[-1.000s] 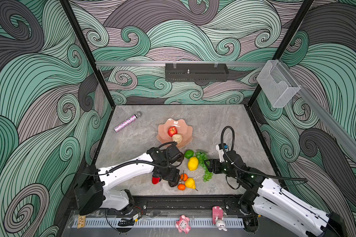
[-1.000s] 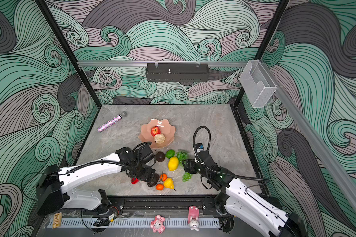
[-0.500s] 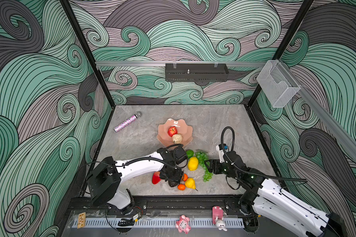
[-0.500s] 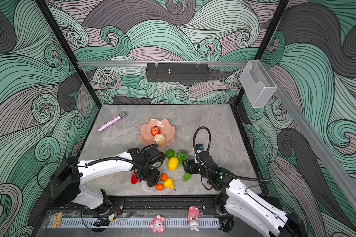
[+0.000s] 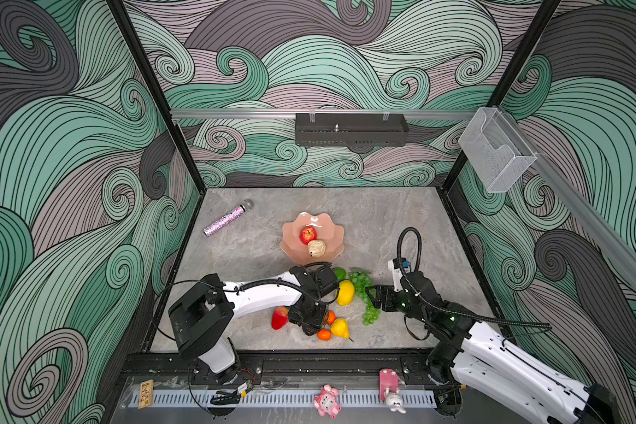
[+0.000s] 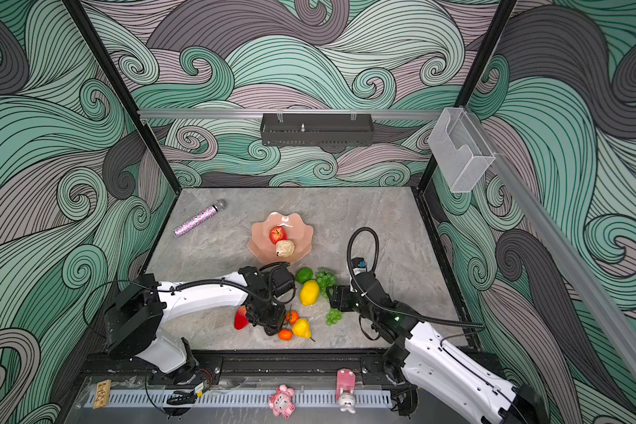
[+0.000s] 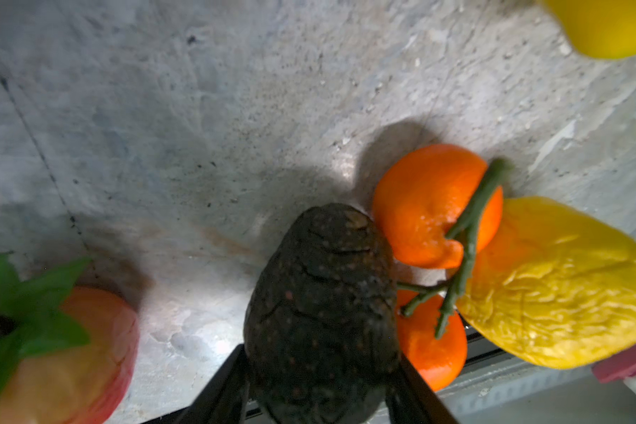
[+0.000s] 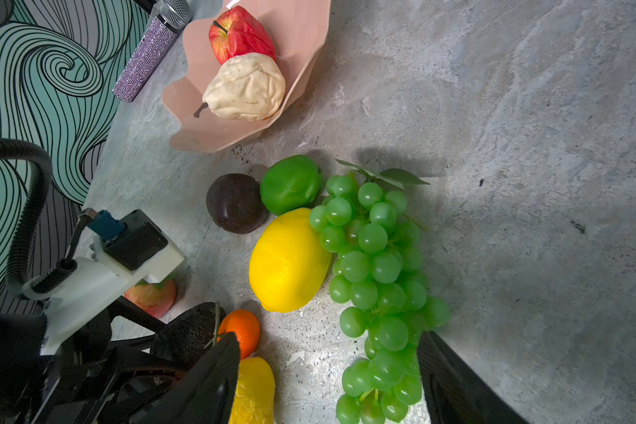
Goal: Place and organize the fake fruits in the fruit bowl
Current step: 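Lift the avocado with the left gripper toward the right gripper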
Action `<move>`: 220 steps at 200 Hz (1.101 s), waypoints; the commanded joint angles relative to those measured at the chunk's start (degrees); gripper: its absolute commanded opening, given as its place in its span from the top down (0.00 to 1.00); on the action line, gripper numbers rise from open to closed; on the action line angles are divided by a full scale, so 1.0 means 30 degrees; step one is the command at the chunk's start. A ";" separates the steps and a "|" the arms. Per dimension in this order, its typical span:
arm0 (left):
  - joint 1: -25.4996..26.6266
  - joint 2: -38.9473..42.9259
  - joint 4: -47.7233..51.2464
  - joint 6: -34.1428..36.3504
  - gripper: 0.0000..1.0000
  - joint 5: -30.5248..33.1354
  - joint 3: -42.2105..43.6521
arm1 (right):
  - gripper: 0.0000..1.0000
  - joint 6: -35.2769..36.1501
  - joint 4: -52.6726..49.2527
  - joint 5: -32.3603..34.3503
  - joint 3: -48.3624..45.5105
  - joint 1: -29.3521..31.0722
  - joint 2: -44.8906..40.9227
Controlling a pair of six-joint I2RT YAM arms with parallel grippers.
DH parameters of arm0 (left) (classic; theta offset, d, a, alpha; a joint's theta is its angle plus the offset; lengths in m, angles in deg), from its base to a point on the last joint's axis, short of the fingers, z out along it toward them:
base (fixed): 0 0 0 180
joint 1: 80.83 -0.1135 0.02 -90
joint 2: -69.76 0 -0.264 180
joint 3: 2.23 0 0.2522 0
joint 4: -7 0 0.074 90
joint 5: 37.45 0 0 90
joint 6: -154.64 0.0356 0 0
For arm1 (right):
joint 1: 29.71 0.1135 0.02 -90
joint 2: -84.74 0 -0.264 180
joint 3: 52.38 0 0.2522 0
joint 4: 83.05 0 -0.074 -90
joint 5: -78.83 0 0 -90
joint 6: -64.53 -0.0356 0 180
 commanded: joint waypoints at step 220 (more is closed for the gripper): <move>0.0576 0.9557 -1.1934 0.9483 0.56 0.3172 0.3655 | 0.15 -0.3513 0.0982 -0.5264 0.5948 0.2097 0.2788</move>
